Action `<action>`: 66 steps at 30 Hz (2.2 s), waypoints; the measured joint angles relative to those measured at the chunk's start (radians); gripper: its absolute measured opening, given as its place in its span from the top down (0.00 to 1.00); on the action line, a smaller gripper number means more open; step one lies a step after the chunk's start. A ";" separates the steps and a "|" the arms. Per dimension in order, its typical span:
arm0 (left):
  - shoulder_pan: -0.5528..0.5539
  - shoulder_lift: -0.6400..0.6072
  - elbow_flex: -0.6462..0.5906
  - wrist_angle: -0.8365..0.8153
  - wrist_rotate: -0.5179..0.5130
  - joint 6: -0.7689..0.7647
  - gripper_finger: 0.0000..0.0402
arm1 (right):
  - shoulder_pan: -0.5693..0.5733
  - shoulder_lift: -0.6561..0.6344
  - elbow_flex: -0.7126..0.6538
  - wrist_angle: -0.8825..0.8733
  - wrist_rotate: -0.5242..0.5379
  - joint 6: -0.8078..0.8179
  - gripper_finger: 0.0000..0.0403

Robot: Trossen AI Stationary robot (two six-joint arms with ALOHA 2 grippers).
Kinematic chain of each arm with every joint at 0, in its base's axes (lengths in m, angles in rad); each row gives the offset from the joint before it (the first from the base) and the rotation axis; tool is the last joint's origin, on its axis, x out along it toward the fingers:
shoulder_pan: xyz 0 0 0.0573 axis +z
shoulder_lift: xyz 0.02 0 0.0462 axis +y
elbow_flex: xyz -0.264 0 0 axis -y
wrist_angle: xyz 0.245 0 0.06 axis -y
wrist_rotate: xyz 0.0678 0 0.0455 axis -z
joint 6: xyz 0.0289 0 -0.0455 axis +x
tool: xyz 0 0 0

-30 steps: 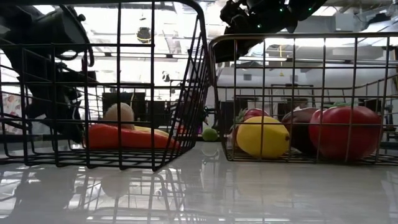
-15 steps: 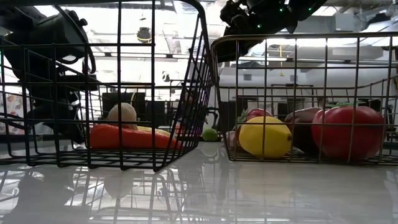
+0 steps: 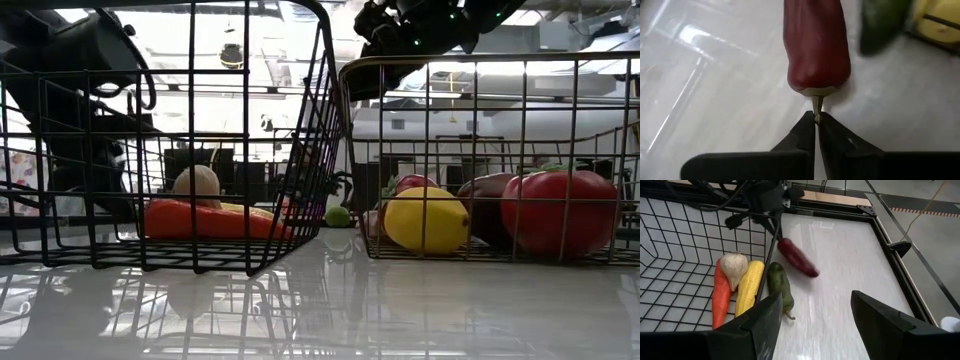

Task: Sort produce into baskets
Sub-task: Put the left red pepper into the left wire basket, then put the top green lime into the right wire basket

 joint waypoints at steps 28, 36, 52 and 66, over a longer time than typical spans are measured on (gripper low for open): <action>-0.254 -0.477 0.001 0.198 -0.232 0.204 1.00 | -0.009 0.000 0.000 0.000 0.000 -0.002 0.34; -0.304 -0.491 0.001 0.244 -0.005 0.277 0.99 | -0.009 0.000 0.000 0.004 0.001 -0.002 0.34; -0.234 -0.490 0.078 0.216 -0.090 0.152 0.62 | -0.028 0.000 0.000 -0.005 0.002 0.017 0.34; 0.134 -0.490 0.117 0.318 -0.092 0.343 0.69 | -0.270 0.215 0.088 0.097 0.014 0.106 0.34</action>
